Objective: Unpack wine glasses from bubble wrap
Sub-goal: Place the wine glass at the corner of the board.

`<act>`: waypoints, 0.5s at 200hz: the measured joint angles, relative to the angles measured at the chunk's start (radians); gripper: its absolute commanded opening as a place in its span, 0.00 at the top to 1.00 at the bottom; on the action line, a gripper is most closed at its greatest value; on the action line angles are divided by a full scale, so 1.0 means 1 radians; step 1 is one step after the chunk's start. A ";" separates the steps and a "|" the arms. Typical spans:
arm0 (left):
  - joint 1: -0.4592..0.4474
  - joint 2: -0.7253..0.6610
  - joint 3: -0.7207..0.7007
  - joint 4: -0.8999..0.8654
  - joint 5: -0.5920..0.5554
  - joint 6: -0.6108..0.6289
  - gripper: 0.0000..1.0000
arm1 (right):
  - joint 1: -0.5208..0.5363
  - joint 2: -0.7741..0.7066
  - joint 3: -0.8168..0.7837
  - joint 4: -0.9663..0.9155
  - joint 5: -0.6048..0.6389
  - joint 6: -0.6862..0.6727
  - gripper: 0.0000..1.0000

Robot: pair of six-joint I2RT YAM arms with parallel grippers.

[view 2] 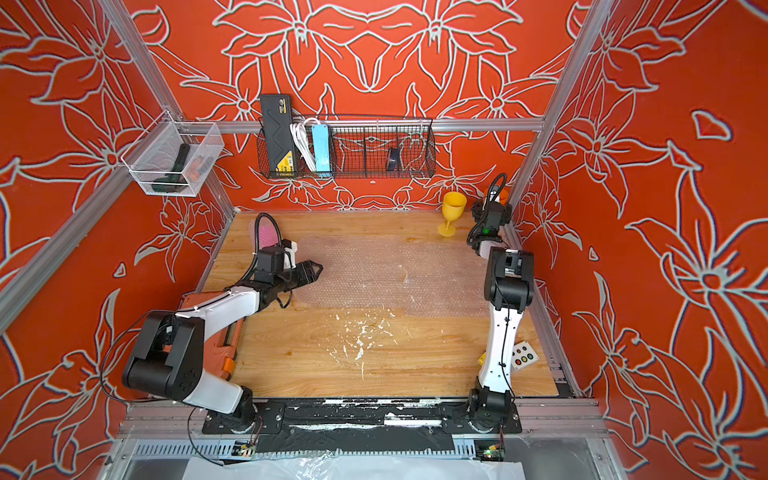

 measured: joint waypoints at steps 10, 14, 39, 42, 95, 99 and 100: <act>0.000 0.000 0.000 0.000 0.000 0.000 0.31 | 0.000 0.005 0.011 -0.001 -0.007 0.000 0.13; 0.000 0.000 0.000 0.000 0.000 0.000 0.31 | 0.001 0.005 0.014 0.000 -0.011 0.000 0.13; 0.000 0.000 0.000 -0.001 0.000 0.000 0.31 | 0.001 0.018 0.039 -0.008 -0.026 0.000 0.13; 0.000 0.000 0.000 -0.002 0.000 0.000 0.31 | 0.001 0.020 0.043 -0.009 -0.027 0.000 0.13; 0.000 0.000 0.000 -0.017 -0.001 0.003 0.30 | 0.001 0.050 0.050 -0.024 -0.034 -0.003 0.12; 0.000 0.000 0.000 -0.017 -0.001 0.003 0.30 | 0.001 0.051 0.050 -0.024 -0.034 -0.003 0.11; 0.000 0.000 0.000 -0.017 -0.001 0.003 0.30 | 0.001 0.051 0.050 -0.024 -0.034 -0.003 0.11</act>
